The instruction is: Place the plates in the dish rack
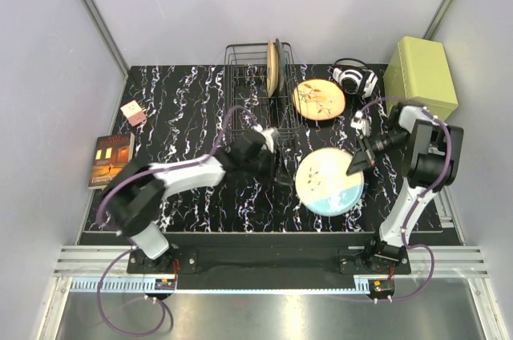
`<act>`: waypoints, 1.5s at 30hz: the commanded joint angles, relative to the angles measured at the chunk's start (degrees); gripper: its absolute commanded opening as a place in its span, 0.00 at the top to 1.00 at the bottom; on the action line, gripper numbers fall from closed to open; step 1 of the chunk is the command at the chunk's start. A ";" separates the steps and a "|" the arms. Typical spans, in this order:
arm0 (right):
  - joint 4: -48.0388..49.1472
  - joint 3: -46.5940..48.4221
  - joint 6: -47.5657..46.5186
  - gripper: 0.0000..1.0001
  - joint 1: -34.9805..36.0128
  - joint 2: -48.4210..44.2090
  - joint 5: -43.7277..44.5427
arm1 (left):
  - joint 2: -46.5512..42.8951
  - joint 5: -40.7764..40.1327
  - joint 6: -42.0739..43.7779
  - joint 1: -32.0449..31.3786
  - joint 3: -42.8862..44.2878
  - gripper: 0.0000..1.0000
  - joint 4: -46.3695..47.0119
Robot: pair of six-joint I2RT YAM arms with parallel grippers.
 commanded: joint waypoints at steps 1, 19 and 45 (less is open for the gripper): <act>-8.99 11.22 1.37 1.00 0.05 -10.97 -2.62 | -15.32 1.77 16.58 5.54 1.12 0.45 -12.64; 10.36 81.31 65.53 1.00 22.69 -4.82 21.03 | -37.39 -7.00 34.20 30.25 6.21 0.42 -19.08; 69.93 85.44 44.17 1.00 61.04 21.01 105.40 | -59.72 -5.51 28.40 41.68 -10.85 0.42 -18.11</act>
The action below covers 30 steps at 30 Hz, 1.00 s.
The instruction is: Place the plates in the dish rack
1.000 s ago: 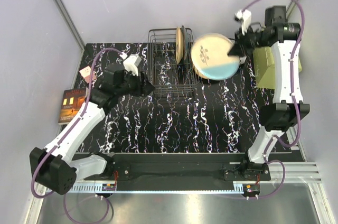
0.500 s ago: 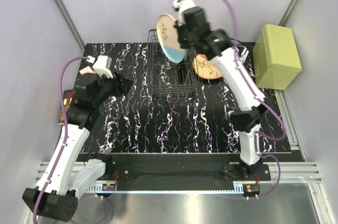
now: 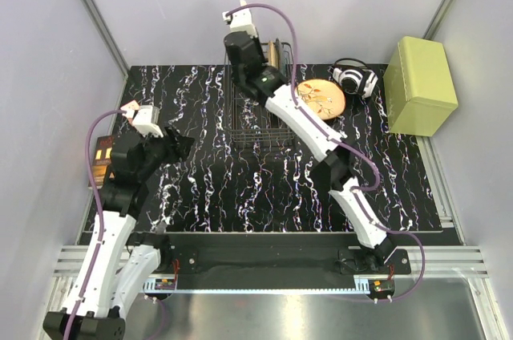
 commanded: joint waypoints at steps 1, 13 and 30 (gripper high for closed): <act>19.28 5.32 -5.70 1.00 2.92 0.40 8.11 | -3.03 0.50 -0.91 0.89 -1.06 0.42 2.63; 20.17 4.43 -5.97 1.00 2.66 4.89 7.94 | -6.19 1.20 -1.44 1.16 -3.43 0.41 2.37; 20.17 3.55 -6.49 1.00 -2.34 10.16 7.67 | -6.81 -1.34 -4.60 4.68 -6.42 0.01 0.43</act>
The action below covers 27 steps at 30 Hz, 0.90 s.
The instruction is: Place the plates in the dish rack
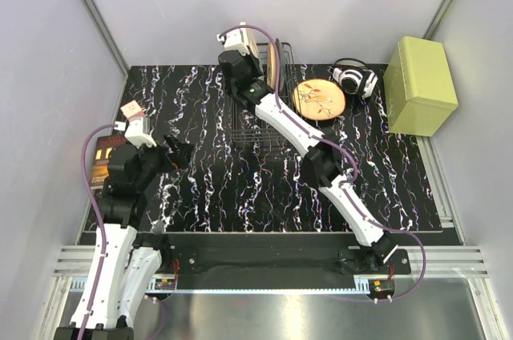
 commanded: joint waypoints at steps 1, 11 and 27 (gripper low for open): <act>9.44 2.72 -0.14 1.00 -2.70 -2.34 2.84 | -0.14 -0.73 -0.76 0.57 -0.63 0.01 1.94; 5.39 0.17 3.47 1.00 -3.23 -1.90 0.65 | 0.21 0.06 -1.55 2.06 -1.33 0.01 2.47; 30.27 0.61 -13.58 1.00 -2.09 -2.43 3.90 | 0.21 1.38 -2.60 2.41 -3.26 0.01 4.84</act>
